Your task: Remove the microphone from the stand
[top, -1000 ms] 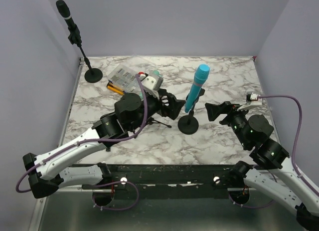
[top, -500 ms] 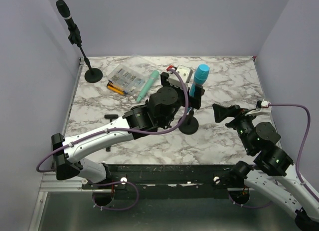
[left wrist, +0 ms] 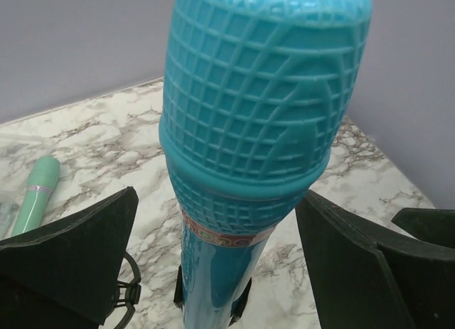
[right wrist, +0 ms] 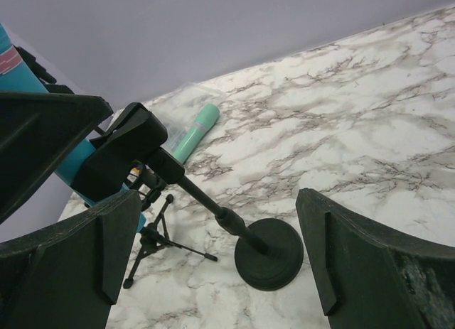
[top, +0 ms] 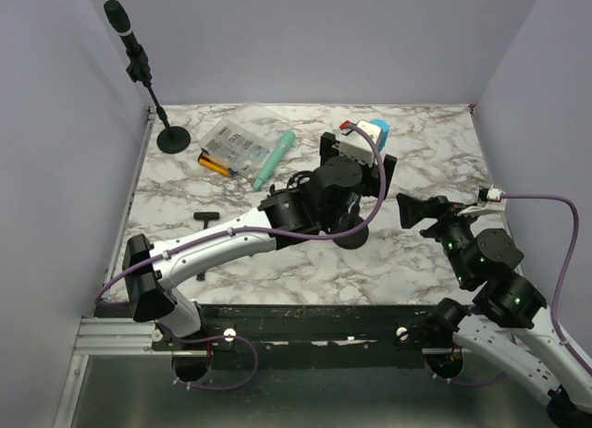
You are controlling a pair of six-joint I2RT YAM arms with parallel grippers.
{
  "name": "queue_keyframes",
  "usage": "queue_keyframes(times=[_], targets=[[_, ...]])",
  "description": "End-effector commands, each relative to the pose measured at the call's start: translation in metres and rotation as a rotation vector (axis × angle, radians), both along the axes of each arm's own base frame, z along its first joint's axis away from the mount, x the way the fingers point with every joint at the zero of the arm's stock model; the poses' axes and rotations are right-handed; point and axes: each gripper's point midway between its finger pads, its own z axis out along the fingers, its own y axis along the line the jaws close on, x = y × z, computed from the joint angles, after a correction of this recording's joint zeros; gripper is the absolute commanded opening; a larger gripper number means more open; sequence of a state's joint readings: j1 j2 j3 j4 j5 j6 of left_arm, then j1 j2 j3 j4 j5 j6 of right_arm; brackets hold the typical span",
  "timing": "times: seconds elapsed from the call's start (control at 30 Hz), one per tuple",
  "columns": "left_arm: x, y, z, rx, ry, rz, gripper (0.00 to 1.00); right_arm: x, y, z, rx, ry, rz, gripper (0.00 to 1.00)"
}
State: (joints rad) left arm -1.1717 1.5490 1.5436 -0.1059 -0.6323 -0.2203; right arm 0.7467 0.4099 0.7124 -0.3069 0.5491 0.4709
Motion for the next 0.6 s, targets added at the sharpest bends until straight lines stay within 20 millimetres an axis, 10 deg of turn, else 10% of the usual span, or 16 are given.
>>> queue_keyframes(times=[0.0,0.57], targets=[[0.011,0.006,0.007,-0.001,-0.026,0.044,0.91,0.0,-0.006,0.002,-0.014,0.002,-0.025,1.0],[0.003,0.015,-0.005,0.013,-0.018,-0.185,0.32,0.01,0.013,-0.011,-0.07,0.053,0.018,1.0]])
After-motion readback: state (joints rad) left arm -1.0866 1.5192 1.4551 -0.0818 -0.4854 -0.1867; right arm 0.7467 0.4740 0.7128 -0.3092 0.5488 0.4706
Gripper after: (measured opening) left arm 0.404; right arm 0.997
